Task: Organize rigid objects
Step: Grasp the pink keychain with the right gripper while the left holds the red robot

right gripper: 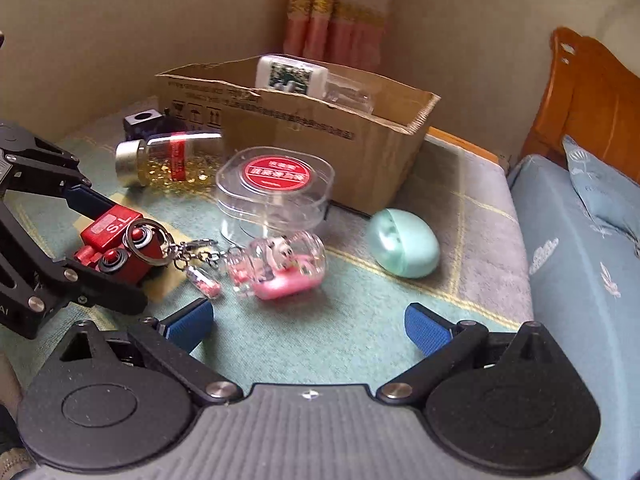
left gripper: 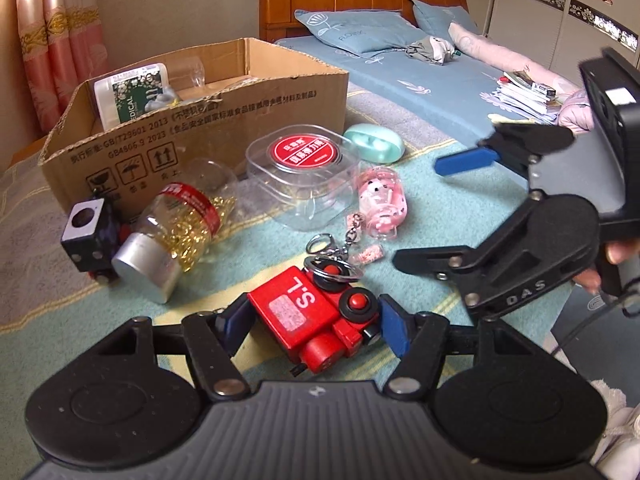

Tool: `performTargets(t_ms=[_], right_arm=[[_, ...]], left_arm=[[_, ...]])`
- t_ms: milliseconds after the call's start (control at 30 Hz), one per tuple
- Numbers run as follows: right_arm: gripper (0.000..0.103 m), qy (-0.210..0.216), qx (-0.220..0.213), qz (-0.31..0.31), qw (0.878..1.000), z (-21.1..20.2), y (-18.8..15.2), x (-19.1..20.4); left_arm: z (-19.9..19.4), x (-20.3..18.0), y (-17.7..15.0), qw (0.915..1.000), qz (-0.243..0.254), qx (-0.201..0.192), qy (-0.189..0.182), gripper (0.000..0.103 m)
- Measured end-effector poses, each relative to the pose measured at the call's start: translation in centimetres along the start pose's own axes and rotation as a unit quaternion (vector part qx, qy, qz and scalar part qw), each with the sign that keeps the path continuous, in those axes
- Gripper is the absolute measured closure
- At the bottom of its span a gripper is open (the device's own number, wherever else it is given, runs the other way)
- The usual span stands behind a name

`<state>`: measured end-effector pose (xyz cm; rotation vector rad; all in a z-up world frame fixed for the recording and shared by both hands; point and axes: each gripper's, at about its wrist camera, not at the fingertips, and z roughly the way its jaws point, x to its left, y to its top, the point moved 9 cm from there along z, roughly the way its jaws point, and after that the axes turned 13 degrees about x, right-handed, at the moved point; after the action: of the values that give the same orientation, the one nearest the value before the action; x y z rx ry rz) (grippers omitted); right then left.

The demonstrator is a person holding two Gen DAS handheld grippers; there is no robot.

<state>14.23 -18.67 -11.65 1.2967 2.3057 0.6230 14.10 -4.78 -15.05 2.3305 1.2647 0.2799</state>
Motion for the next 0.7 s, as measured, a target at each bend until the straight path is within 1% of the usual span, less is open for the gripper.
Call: performTargets(t_ms=[133, 167, 200, 233, 267, 300, 333, 367, 467, 633, 700], right_arm=[[0.001, 0.016, -0.004, -0.044, 0.999, 0.7, 1.7, 1.0], [0.005, 0.021, -0.006, -0.057, 0.998, 0.7, 2.0, 1.3], [0.013, 0.025, -0.008, -0.066, 0.997, 0.6, 2.2, 1.5], [0.018, 0.030, -0.009, -0.073, 0.997, 0.5, 2.3, 1.8], [0.026, 0.035, -0.009, -0.077, 0.996, 0.4, 2.4, 2.0], [0.037, 0.039, -0.009, -0.081, 0.996, 0.2, 2.3, 2.3], [0.042, 0.041, -0.009, -0.084, 0.996, 0.0, 2.2, 2.5], [0.044, 0.039, -0.009, -0.084, 0.996, -0.1, 2.1, 2.6], [0.044, 0.028, -0.009, -0.070, 0.997, -0.5, 1.5, 2.3], [0.044, 0.021, 0.001, -0.013, 1.000, -1.0, 0.3, 0.4], [0.044, 0.011, 0.006, -0.005, 1.000, -1.2, -0.3, -0.1]], left_arm=[[-0.2, 0.3, -0.2, 1.0000, 0.000, 0.005, 0.003, 0.037], [-0.2, 0.3, -0.3, 1.0000, 0.000, 0.005, 0.004, 0.037], [-0.2, 0.4, -0.3, 1.0000, -0.001, 0.006, 0.005, 0.037], [-0.2, 0.4, -0.4, 1.0000, -0.001, 0.007, 0.006, 0.037], [-0.2, 0.5, -0.4, 1.0000, -0.002, 0.007, 0.006, 0.037], [-0.2, 0.5, -0.4, 1.0000, -0.003, 0.007, 0.006, 0.037], [-0.2, 0.5, -0.4, 1.0000, -0.003, 0.007, 0.006, 0.037], [-0.2, 0.5, -0.4, 1.0000, -0.003, 0.007, 0.006, 0.037], [-0.3, 0.8, -0.6, 0.9999, -0.007, 0.007, 0.010, 0.037], [-0.8, 2.1, -1.5, 0.9994, -0.028, 0.006, 0.020, 0.037], [-1.0, 2.7, -1.9, 0.9990, -0.035, 0.007, 0.028, 0.037]])
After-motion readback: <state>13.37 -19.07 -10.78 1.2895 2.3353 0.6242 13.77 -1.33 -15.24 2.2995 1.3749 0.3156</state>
